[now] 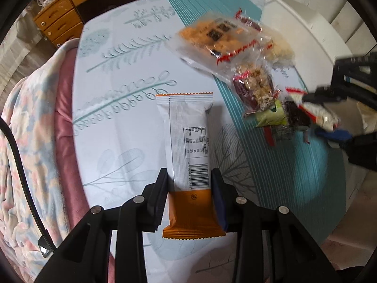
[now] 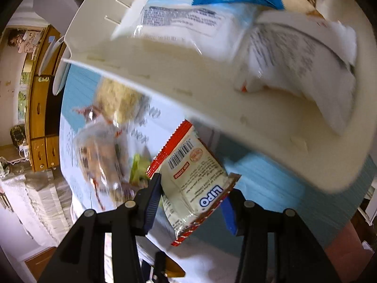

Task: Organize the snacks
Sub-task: 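Grasp the orange-ended bar with left tool while right tool grasps red-white packet, then drop the orange-ended bar and red-white packet into the tray with both tools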

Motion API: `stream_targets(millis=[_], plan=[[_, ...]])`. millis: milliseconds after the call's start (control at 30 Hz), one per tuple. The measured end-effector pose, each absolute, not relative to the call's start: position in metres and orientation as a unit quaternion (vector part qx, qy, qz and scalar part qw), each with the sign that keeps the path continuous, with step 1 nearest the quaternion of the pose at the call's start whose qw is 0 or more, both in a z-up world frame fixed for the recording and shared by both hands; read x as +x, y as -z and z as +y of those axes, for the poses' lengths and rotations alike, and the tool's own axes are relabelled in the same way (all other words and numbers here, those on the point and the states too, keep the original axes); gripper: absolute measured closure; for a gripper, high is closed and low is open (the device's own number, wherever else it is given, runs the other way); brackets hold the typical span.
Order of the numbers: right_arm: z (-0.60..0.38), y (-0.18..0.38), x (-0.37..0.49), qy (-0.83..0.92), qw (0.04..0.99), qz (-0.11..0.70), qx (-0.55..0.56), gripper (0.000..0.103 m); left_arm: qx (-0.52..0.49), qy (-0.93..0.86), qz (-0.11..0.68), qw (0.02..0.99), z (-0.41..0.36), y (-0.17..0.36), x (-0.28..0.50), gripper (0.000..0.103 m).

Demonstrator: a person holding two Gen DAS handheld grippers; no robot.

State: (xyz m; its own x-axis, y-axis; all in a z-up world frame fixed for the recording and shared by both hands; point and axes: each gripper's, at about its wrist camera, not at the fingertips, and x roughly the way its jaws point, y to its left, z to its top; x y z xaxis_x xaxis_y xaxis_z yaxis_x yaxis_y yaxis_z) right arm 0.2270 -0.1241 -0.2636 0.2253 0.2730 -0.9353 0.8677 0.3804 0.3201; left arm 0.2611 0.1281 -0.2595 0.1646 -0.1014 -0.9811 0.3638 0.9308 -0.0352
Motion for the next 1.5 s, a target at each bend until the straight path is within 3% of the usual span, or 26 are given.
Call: stream_targets(millis=[733,1500], plan=[[-0.113,0.195,0.181,0.084,0.634,0.632,0.438,0.056,-0.021,0.199,0.628,0.752,0.126,0.160,0.233,0.068],[-0.242,0.129,0.192,-0.003,0.751,0.605,0.266,0.055,-0.062,0.214,0.604,0.765,-0.028,0.129,0.224,0.067]])
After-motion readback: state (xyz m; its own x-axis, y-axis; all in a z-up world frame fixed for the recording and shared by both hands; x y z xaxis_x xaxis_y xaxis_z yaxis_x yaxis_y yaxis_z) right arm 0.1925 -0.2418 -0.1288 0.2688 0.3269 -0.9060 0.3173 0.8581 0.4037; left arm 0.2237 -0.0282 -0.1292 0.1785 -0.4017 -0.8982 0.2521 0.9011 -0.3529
